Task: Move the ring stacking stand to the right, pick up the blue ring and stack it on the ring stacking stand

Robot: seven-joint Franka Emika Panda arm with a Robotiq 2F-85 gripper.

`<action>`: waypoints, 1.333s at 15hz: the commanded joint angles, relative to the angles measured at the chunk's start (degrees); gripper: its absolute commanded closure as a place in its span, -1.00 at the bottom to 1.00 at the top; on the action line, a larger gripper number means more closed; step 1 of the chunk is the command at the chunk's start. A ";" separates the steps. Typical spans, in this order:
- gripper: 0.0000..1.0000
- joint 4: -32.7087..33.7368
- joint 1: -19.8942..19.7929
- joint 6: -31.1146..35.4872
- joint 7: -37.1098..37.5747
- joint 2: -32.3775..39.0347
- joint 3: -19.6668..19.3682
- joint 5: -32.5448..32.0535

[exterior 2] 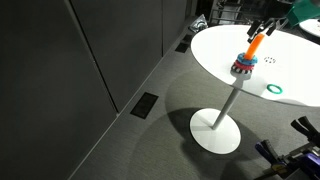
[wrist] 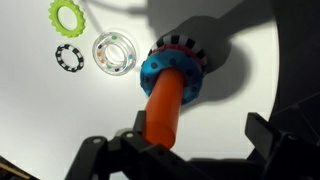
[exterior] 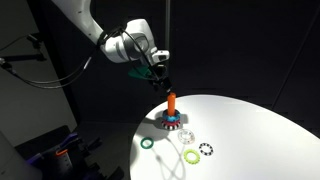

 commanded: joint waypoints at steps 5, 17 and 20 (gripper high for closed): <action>-1.00 4.39 -0.61 -14.44 -13.42 -3.92 0.86 14.84; -1.00 12.33 -1.38 -37.48 -22.75 -9.61 0.56 21.45; -1.00 11.50 -1.20 -36.44 -21.15 -9.39 0.74 20.67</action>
